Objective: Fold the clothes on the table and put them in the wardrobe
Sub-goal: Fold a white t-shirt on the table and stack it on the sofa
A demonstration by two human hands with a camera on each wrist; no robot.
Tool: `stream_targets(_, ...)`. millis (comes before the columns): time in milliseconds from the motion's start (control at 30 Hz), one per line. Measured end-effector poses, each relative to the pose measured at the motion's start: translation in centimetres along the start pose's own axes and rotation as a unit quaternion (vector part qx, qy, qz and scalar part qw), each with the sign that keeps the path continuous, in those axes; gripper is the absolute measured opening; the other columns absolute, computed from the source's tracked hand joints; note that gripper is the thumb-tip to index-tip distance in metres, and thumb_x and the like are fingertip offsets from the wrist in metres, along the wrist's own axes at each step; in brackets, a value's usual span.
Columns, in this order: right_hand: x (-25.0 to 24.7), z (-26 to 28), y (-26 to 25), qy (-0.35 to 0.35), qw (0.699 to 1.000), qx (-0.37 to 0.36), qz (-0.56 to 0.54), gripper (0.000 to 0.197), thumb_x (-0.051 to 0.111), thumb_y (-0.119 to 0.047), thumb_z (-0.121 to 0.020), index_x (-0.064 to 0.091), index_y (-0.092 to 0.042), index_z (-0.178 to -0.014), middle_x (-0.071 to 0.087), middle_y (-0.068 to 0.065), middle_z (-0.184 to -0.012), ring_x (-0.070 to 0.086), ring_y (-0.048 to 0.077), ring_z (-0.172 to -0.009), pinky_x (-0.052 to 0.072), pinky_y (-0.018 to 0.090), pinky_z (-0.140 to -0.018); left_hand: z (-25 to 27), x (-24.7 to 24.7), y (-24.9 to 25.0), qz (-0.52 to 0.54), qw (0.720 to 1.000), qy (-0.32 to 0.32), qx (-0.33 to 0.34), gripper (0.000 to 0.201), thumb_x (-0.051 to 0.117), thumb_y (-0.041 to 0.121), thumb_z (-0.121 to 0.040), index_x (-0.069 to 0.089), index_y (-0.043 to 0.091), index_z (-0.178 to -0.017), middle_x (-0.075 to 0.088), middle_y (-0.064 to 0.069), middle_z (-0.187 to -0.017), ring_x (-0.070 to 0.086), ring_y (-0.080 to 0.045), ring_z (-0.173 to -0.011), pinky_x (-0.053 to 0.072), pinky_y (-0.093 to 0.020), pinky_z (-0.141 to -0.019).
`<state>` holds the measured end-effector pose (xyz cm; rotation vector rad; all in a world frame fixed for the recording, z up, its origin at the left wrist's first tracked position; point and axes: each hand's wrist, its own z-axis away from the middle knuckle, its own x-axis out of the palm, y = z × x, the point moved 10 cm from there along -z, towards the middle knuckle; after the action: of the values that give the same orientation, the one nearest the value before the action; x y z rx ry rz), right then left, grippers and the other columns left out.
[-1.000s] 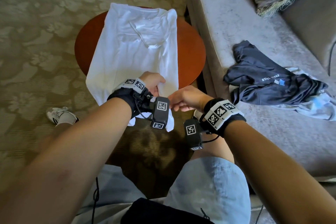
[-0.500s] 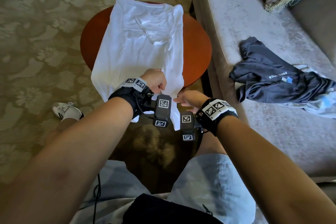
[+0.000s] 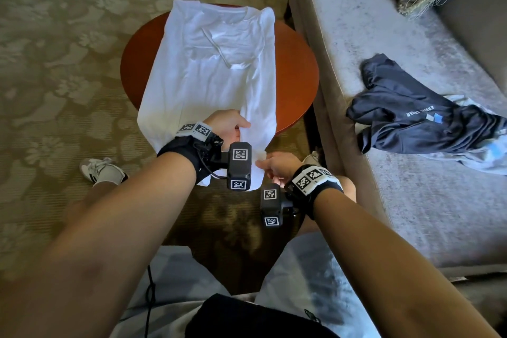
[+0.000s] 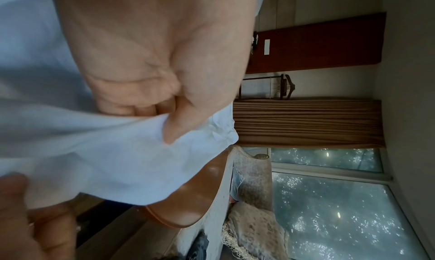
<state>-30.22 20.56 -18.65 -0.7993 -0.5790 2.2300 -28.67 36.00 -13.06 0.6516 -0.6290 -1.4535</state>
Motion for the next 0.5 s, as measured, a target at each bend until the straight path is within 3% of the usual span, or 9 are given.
stream_targets(67,0.8,0.2,0.7,-0.035,0.999,0.037,0.013,0.023,0.065,-0.019,-0.094,0.055,-0.017,-0.074,0.054,0.0,-0.068,0.052,0.007,-0.045,0.041,0.019,-0.046,1.2,-0.1,1.0,0.019,0.999,0.018,0.025,0.013,0.052,0.0,-0.093,0.058,-0.005,-0.104,0.065,-0.02,-0.08,0.064,-0.027,-0.06,0.053,-0.031,-0.057)
stream_targets(100,1.2,0.4,1.1,-0.052,0.996,0.061,0.031,0.026,0.062,-0.019,-0.096,0.053,-0.014,-0.072,0.053,0.001,-0.066,0.05,0.008,-0.041,0.04,0.019,-0.042,1.0,-0.4,1.2,0.007,0.999,0.036,0.037,0.012,0.05,0.0,-0.095,0.058,-0.002,-0.105,0.063,-0.02,-0.083,0.061,-0.025,-0.058,0.049,-0.03,-0.055)
stream_targets(167,1.5,1.4,1.5,-0.076,0.99,0.087,0.08,0.036,0.056,-0.021,-0.1,0.05,-0.008,-0.067,0.053,0.001,-0.054,0.045,0.011,-0.038,0.036,0.021,-0.04,0.7,-0.2,1.3,0.001,0.998,0.026,0.048,0.019,0.05,0.001,-0.096,0.057,0.001,-0.113,0.062,-0.02,-0.096,0.061,-0.026,-0.069,0.049,-0.033,-0.061)
stream_targets(267,1.5,2.0,1.5,-0.099,0.991,0.081,0.039,0.03,0.06,-0.009,-0.095,0.05,-0.007,-0.067,0.05,-0.001,-0.041,0.04,0.009,-0.031,0.032,0.017,-0.036,0.5,0.2,1.1,0.031,0.999,0.01,0.029,0.022,0.047,-0.002,-0.095,0.058,0.001,-0.114,0.064,-0.02,-0.104,0.064,-0.03,-0.078,0.052,-0.033,-0.065)
stream_targets(367,1.5,1.7,1.0,-0.104,0.992,0.052,0.037,0.024,0.07,-0.009,-0.085,0.052,-0.01,-0.069,0.055,0.01,-0.061,0.05,0.018,-0.054,0.044,0.031,-0.063,0.7,0.5,1.4,0.087,0.995,0.0,0.037,0.023,0.048,-0.003,-0.093,0.058,-0.002,-0.113,0.064,-0.02,-0.099,0.066,-0.032,-0.08,0.054,-0.033,-0.065)
stream_targets(433,0.5,1.4,-0.2,-0.067,0.997,0.023,0.014,0.013,0.073,-0.011,-0.084,0.061,-0.005,-0.085,0.068,0.016,-0.093,0.066,0.023,-0.084,0.053,0.035,-0.081,0.6,0.3,1.7,0.122,0.992,0.005,0.046,0.024,0.052,-0.004,-0.09,0.057,-0.005,-0.114,0.065,-0.021,-0.104,0.067,-0.033,-0.086,0.055,-0.037,-0.073)
stream_targets(467,-0.5,1.4,-0.7,-0.037,0.999,0.02,-0.015,0.018,0.073,-0.01,-0.084,0.062,-0.002,-0.097,0.069,0.014,-0.106,0.066,0.021,-0.094,0.054,0.034,-0.082,0.6,0.1,2.3,0.118,0.991,0.012,0.057,0.024,0.053,-0.005,-0.089,0.057,-0.006,-0.113,0.066,-0.021,-0.104,0.068,-0.032,-0.087,0.056,-0.037,-0.073)
stream_targets(500,-1.6,1.5,-1.2,-0.003,0.999,0.017,-0.048,0.021,0.072,-0.009,-0.084,0.062,-0.001,-0.102,0.067,0.011,-0.109,0.064,0.019,-0.094,0.055,0.032,-0.078,0.7,-0.2,3.1,0.109,0.991,0.023,0.077,0.022,0.054,-0.006,-0.089,0.058,-0.007,-0.111,0.067,-0.019,-0.1,0.069,-0.029,-0.084,0.057,-0.035,-0.07)
